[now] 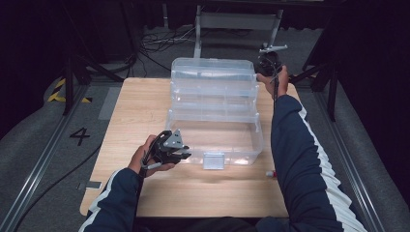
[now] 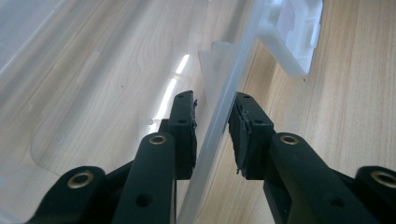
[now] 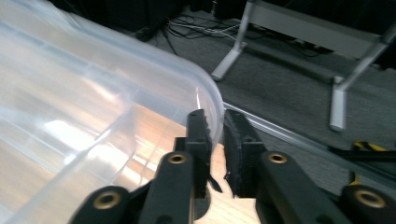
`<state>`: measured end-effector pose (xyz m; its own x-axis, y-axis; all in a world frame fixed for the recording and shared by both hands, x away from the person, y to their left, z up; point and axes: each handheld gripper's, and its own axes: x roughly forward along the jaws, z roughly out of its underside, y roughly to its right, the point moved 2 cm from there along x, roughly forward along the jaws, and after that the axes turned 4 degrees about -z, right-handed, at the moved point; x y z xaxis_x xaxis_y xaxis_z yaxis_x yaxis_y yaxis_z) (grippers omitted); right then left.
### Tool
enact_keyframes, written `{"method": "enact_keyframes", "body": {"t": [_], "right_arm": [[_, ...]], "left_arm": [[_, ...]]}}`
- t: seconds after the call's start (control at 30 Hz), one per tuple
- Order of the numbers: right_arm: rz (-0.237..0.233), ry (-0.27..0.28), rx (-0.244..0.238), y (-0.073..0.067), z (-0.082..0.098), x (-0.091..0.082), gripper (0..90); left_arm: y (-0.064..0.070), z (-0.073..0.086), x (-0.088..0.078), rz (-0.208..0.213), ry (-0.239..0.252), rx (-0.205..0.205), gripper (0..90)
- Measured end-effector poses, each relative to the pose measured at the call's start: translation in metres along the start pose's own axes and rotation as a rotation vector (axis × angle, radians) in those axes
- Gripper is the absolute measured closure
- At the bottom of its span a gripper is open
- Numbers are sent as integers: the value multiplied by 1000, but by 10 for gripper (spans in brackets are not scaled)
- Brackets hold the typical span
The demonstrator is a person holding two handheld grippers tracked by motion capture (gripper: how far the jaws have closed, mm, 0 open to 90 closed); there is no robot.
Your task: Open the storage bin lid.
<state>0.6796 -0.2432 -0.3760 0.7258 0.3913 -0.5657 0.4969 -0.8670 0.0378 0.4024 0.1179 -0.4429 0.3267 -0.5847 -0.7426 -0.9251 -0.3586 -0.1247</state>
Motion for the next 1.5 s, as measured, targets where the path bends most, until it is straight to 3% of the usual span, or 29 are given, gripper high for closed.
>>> {"method": "enact_keyframes", "body": {"t": [0.37, 0.53, 1.07, 1.17, 1.5], "right_arm": [[11, -6, -51, -7, -2, -19, 797], [22, 2, -63, -15, 0, -38, 782], [-17, 44, -99, -31, 19, -92, 713], [-27, 41, -115, -31, 22, -107, 706], [-64, 29, -131, -25, 31, -130, 669]], "left_arm": [[1, 0, 1, -17, 0, -5, 723], [1, 0, 1, -19, 1, -2, 718], [2, -1, 2, -28, -7, -21, 704], [2, -1, 2, -30, -14, -22, 702], [2, -1, 2, -33, -14, -20, 701]]}}
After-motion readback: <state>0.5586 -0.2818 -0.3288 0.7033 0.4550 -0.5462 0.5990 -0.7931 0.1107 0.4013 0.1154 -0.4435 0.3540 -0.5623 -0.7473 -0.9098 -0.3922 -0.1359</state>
